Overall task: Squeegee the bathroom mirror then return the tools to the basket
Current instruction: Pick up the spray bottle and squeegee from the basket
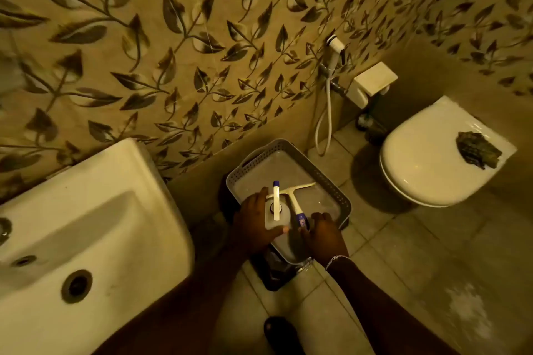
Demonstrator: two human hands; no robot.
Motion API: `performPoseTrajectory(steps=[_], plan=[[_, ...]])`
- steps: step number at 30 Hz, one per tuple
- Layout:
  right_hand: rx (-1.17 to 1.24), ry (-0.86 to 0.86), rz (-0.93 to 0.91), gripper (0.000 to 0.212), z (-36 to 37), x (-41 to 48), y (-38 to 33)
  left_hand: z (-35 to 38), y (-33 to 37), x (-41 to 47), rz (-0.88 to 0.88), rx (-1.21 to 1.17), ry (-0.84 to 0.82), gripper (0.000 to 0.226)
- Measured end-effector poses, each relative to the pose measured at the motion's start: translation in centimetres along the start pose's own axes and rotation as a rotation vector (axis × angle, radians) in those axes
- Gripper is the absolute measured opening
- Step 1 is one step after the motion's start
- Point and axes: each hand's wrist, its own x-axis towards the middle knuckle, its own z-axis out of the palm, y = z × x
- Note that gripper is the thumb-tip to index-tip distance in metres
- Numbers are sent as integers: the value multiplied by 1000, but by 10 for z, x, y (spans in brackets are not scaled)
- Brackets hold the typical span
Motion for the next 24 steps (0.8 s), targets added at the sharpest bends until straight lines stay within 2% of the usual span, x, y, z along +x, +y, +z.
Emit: performPoseTrajectory(steps=[3, 8, 11, 15, 24], plan=[[86, -20, 64, 38, 15, 16, 0, 15, -5, 15, -20, -148, 67, 118], [192, -27, 105, 30, 33, 36, 2, 32, -1, 27, 5, -218, 186, 107], [275, -2, 129, 27, 39, 38, 2, 34, 5, 35, -22, -317, 174, 88], [328, 29, 97, 33, 38, 30, 2, 20, 11, 38, -30, -347, 157, 64], [425, 80, 62, 32, 5, 0, -19, -33, 38, 18, -14, -383, 247, 70]])
